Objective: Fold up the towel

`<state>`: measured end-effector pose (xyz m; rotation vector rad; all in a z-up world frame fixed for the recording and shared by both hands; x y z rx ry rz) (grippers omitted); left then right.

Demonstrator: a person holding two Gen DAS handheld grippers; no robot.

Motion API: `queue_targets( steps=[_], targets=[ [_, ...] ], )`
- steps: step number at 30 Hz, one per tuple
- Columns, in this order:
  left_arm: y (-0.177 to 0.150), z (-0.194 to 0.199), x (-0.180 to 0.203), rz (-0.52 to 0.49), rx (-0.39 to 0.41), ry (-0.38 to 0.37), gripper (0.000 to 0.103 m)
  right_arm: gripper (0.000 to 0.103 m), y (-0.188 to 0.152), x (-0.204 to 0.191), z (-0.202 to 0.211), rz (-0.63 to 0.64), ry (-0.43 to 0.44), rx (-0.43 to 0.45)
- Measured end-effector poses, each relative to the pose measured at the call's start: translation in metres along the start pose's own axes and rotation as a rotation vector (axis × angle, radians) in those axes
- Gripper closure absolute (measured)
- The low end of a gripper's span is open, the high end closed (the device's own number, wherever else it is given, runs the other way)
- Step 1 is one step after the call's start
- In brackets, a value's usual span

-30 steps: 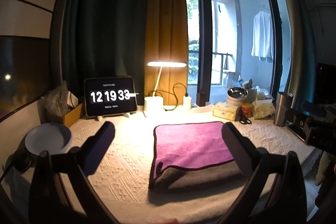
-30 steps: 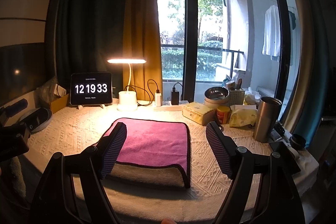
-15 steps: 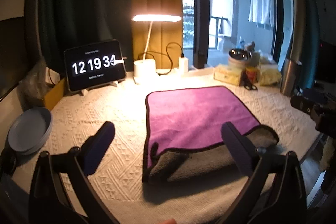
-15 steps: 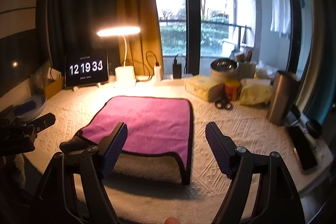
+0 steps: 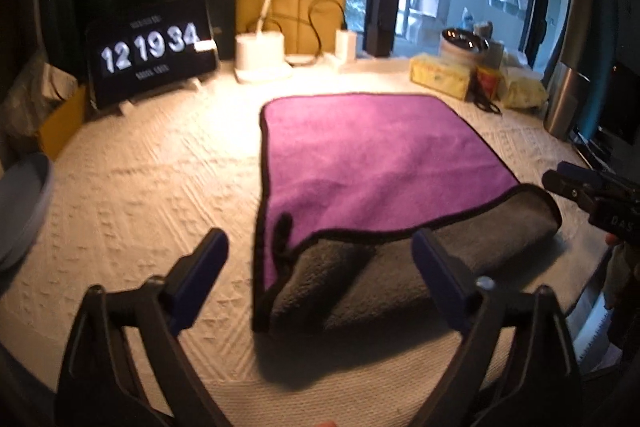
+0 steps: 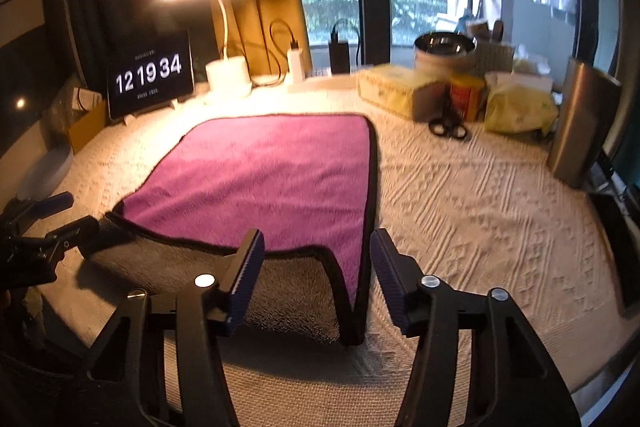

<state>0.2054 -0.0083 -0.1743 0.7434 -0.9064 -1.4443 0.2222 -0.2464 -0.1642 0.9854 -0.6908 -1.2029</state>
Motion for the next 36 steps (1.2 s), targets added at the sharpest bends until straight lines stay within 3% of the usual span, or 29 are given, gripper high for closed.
queue_targets(
  steps=[2,7,14,20,25,36],
  targets=[
    [-0.006,-0.008,0.001,0.006,-0.040,-0.014,0.016,0.047,-0.006,0.001,-0.005,-0.002,0.001,-0.028],
    [-0.014,-0.012,0.001,-0.004,-0.073,-0.030,0.038,0.049,-0.015,0.001,-0.016,0.002,0.005,-0.077],
    [-0.026,-0.019,0.004,-0.027,-0.118,-0.028,0.055,0.056,-0.026,-0.004,-0.023,0.011,0.029,-0.113],
    [-0.028,-0.017,0.002,-0.030,-0.113,-0.018,0.065,0.084,-0.030,-0.004,-0.028,0.017,0.032,-0.123],
    [-0.023,-0.013,0.007,-0.046,-0.098,-0.029,0.082,0.094,-0.026,-0.002,-0.025,0.029,0.026,-0.104],
    [0.000,0.000,0.008,-0.007,-0.037,-0.060,0.086,0.097,0.000,-0.005,-0.006,0.057,0.034,-0.012]
  ],
)
Point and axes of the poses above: each gripper's, at about its wrist camera, not at the fingertips, and z roughly against the way its jaws point, x to its right, y to its top, the point moved 7 cm from there along -z, roughly the way its jaws point, and after that the axes turned 13 degrees about x, right-handed, at the moved point
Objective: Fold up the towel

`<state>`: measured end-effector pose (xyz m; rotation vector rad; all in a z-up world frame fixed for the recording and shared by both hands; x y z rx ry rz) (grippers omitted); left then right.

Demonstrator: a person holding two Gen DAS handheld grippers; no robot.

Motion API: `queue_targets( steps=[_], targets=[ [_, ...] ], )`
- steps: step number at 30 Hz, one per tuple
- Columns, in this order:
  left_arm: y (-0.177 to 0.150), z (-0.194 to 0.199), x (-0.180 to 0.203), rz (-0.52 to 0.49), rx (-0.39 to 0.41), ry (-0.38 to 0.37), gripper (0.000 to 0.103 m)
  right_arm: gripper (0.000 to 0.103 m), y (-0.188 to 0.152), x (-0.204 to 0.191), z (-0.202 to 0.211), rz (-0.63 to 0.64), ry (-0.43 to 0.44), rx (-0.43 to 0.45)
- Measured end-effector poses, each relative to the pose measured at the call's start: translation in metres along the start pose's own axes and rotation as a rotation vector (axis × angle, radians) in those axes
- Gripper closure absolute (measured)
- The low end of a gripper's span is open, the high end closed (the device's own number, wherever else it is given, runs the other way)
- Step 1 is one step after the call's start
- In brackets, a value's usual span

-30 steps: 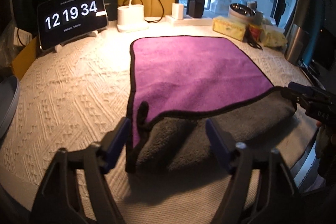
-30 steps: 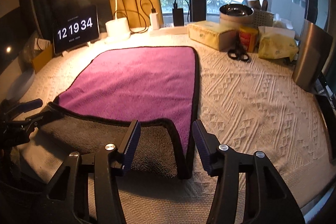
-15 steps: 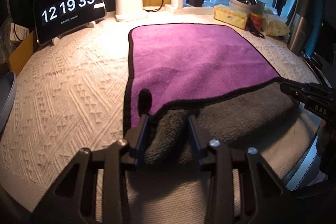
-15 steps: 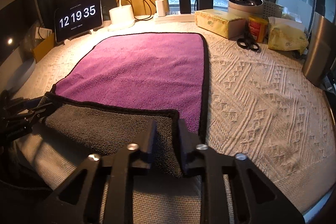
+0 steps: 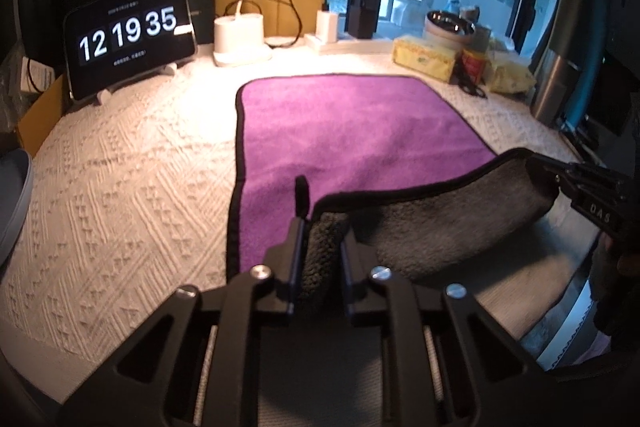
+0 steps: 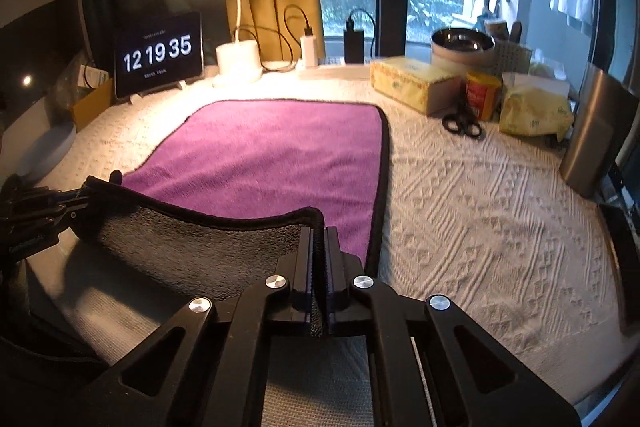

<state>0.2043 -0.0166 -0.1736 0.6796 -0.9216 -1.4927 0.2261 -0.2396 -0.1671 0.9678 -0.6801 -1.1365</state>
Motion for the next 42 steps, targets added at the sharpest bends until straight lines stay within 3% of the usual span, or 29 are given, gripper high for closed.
queue_targets(
  steps=[18,28,42],
  targets=[
    [0.063,0.012,0.001,-0.050,0.161,-0.014,0.086,0.097,0.058,-0.001,0.010,0.022,-0.019,0.156],
    [0.089,0.003,0.005,-0.052,0.217,-0.037,0.086,0.097,0.088,0.013,0.005,0.048,-0.043,0.222],
    [0.126,-0.028,-0.009,-0.058,0.257,-0.005,0.086,0.097,0.123,0.022,-0.024,0.064,-0.036,0.278]
  ],
)
Point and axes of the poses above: each gripper's, at about its wrist camera, not at the fingertips, and z roughly against the way its jaws point, x to its right, y to its top, the point moved 7 cm from there along -z, roughly the way its jaws point, and after that the axes turned 13 degrees about x, right-handed, at the moved point
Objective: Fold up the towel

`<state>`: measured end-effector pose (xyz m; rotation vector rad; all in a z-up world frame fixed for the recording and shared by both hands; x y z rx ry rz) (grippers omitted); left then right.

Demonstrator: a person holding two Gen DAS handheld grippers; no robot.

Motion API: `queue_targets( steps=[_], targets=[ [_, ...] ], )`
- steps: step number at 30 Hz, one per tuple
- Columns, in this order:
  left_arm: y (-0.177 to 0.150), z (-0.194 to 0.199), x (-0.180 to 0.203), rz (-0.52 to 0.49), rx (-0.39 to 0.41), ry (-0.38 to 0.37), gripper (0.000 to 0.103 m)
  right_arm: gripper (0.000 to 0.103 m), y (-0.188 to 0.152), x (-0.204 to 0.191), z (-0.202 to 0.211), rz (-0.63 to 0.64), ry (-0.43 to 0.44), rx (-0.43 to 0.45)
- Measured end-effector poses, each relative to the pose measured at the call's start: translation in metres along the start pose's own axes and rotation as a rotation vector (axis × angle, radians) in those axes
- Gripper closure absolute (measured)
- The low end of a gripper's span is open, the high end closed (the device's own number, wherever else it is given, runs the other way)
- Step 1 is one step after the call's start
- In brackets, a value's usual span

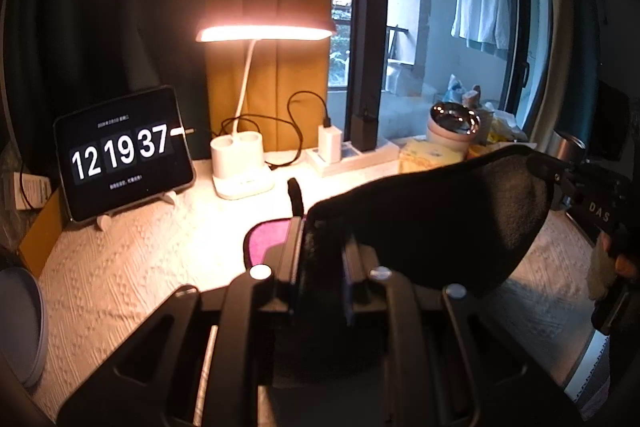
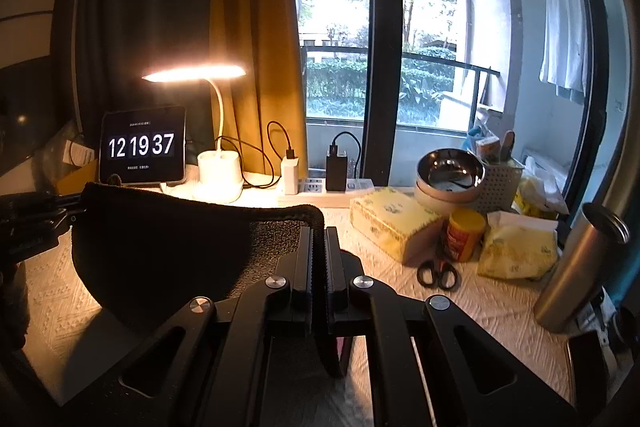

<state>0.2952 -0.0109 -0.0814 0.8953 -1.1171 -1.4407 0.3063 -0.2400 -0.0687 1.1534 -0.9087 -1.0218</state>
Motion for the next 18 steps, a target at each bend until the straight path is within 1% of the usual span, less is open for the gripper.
queue_targets(
  steps=[8,12,16,18],
  targets=[
    [0.002,-0.027,-0.010,-0.006,-0.003,0.021,0.086,0.097,0.002,0.003,-0.024,0.006,0.006,-0.002],
    [0.003,-0.046,-0.014,-0.036,-0.004,0.030,0.086,0.097,0.000,0.005,-0.039,0.010,0.003,-0.012],
    [-0.001,-0.063,-0.015,-0.040,-0.025,0.021,0.086,0.097,-0.005,0.006,-0.055,0.011,-0.001,-0.026],
    [-0.004,-0.073,-0.015,-0.020,-0.039,0.013,0.086,0.097,-0.008,0.007,-0.063,0.014,-0.005,-0.036]
  ],
)
Point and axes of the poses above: each gripper's, at about its wrist camera, not at the fingertips, and z roughly against the way its jaws point, x to its right, y to its top, the point moved 7 cm from there along -z, roughly the way its jaws point, and after that the axes turned 13 degrees about x, right-handed, at the moved point
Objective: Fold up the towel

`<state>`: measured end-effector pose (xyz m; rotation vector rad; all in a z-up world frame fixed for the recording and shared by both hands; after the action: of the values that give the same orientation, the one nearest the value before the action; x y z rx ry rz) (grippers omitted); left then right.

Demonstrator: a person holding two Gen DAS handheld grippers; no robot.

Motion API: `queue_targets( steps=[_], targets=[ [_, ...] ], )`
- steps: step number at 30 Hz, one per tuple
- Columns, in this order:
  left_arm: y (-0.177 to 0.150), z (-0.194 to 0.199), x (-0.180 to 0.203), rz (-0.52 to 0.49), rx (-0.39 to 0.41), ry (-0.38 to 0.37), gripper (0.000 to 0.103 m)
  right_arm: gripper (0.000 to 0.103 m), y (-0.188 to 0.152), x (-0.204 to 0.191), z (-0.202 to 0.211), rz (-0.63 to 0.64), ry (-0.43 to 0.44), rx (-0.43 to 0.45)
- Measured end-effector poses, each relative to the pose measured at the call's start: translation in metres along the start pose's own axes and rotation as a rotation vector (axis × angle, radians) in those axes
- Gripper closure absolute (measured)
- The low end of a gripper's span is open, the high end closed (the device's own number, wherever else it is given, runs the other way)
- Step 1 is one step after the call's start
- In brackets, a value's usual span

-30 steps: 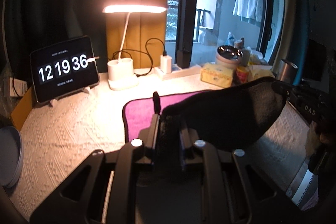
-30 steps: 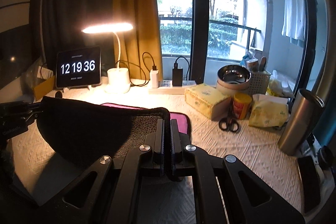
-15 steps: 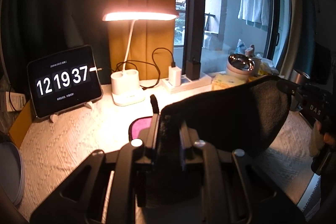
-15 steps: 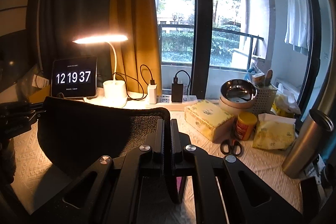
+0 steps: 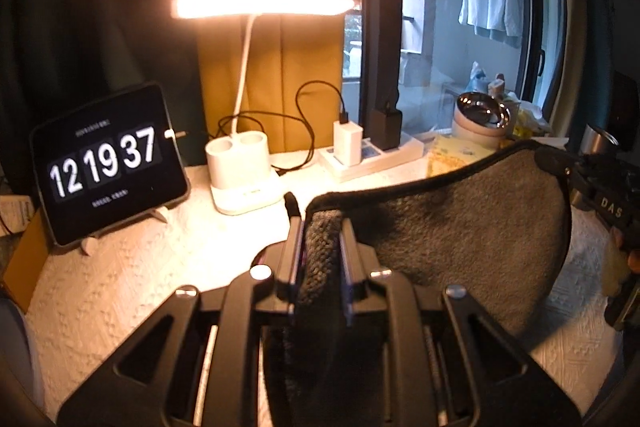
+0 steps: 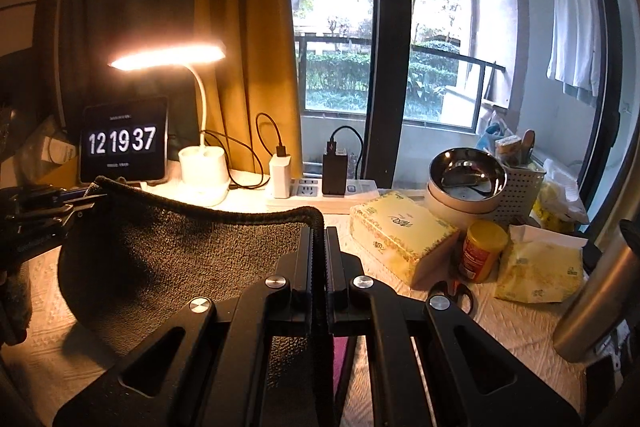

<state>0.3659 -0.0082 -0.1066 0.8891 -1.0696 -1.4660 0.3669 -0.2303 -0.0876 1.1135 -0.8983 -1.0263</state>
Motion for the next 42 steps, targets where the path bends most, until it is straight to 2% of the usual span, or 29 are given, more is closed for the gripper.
queue_targets(
  steps=[6,15,21,28,32,35,38,40,42],
  targets=[
    [-0.005,-0.028,-0.004,0.052,-0.024,0.009,0.086,0.097,-0.008,-0.002,-0.026,0.010,-0.017,-0.026],
    [-0.020,-0.063,-0.014,0.061,-0.075,0.046,0.086,0.097,-0.028,0.006,-0.064,0.006,-0.039,-0.099],
    [-0.044,-0.089,-0.018,0.050,-0.171,0.063,0.086,0.097,-0.050,0.010,-0.093,0.013,-0.049,-0.177],
    [-0.054,-0.101,-0.024,0.068,-0.212,0.093,0.084,0.097,-0.070,0.011,-0.109,0.055,-0.086,-0.239],
    [-0.064,-0.109,-0.025,0.074,-0.265,0.096,0.084,0.097,-0.073,0.014,-0.114,0.054,-0.096,-0.263],
    [-0.062,-0.109,-0.024,0.070,-0.254,0.096,0.083,0.097,-0.075,0.015,-0.115,0.049,-0.101,-0.275],
    [-0.067,-0.113,-0.026,0.071,-0.277,0.105,0.075,0.097,-0.078,0.016,-0.118,0.053,-0.107,-0.293],
    [-0.068,-0.114,-0.027,0.088,-0.285,0.106,0.063,0.097,-0.079,0.017,-0.119,0.051,-0.108,-0.304],
    [-0.065,-0.112,-0.028,0.104,-0.272,0.099,0.052,0.091,-0.080,0.018,-0.119,0.043,-0.105,-0.311]
  ],
)
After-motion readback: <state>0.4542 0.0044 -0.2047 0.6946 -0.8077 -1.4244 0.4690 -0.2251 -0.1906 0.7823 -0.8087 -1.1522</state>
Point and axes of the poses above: each gripper's, at about its wrist camera, not at the fingertips, and z roughly against the way its jaws point, x to its right, y to its top, the point moved 7 cm from there along -z, roughly the way its jaws point, and after that the axes turned 13 degrees about x, right-handed, at the moved point
